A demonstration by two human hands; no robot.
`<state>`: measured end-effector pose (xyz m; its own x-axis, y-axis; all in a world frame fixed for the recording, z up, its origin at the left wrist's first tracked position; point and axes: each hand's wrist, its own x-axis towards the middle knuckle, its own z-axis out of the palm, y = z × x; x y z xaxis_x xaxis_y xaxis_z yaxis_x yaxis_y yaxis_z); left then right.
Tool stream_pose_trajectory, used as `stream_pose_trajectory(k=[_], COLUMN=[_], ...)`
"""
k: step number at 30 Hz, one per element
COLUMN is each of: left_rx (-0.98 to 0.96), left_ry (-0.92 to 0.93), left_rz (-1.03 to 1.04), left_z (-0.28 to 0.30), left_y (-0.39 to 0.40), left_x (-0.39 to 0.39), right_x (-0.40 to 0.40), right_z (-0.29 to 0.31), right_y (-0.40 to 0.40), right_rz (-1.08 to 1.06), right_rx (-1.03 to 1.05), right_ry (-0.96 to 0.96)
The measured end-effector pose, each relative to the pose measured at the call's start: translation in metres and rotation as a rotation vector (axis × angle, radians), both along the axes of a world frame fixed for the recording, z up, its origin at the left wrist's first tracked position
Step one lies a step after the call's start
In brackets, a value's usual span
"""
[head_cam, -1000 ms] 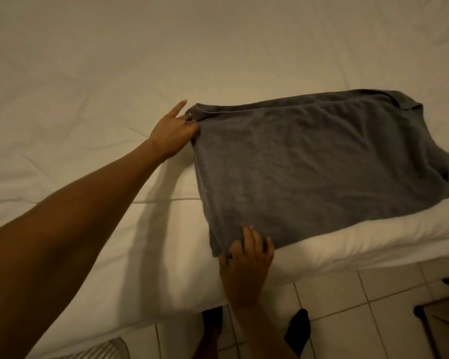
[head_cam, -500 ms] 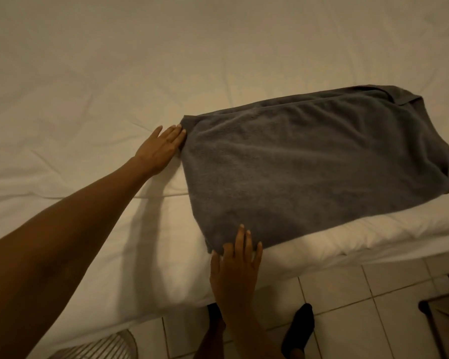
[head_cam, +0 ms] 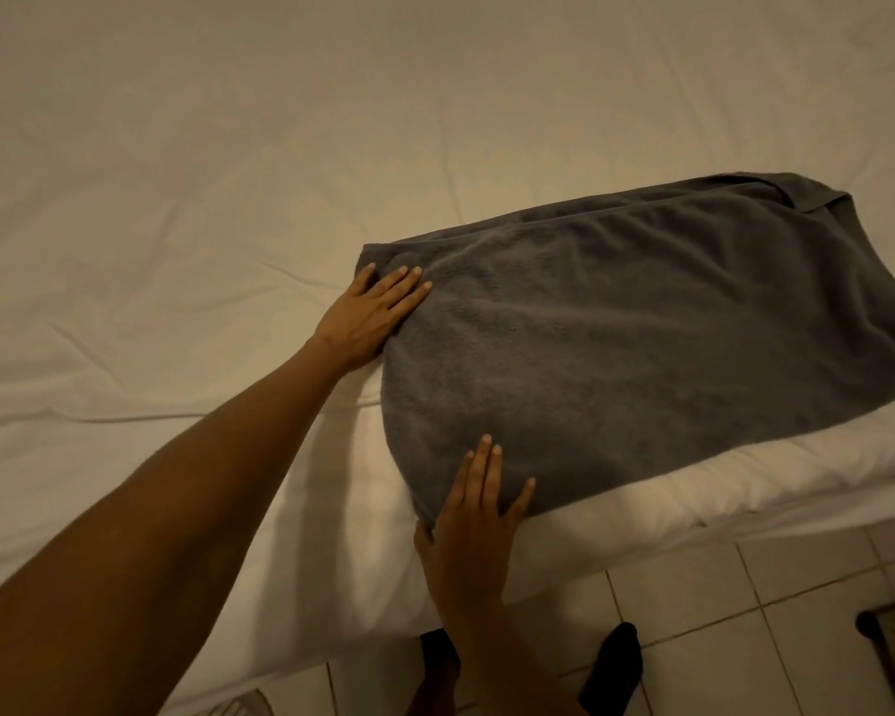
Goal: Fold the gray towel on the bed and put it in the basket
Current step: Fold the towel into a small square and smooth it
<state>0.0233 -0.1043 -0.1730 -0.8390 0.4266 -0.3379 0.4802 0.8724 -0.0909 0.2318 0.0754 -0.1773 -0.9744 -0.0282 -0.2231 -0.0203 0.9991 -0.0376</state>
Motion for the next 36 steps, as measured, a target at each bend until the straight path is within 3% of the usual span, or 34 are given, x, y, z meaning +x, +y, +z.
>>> stream_pose_trajectory(k=[8,13,19,26,36], left_rx=[0.064,0.128,0.076,0.115,0.091], left_ry=[0.045,0.167,0.187,0.261,0.254], left_rz=[0.049,-0.077,-0.140,-0.082,-0.219], left_z=[-0.020,-0.019,0.003,0.051,0.120], left_y=[0.010,0.007,-0.002,0.013,0.101], left_x=[-0.016,-0.027,-0.034,-0.047,-0.089], right_x=[-0.008,-0.011,-0.018,-0.030,-0.053], right_z=[-0.015,-0.015,-0.001,0.034,0.083], right_y=[0.018,0.021,0.030,0.048,0.131], right_rz=[0.148,0.173,0.151,0.010,-0.200], right_rx=[0.105,0.111,0.072,-0.015,-0.016], right_ry=[0.100,0.155,0.202,0.262,0.292])
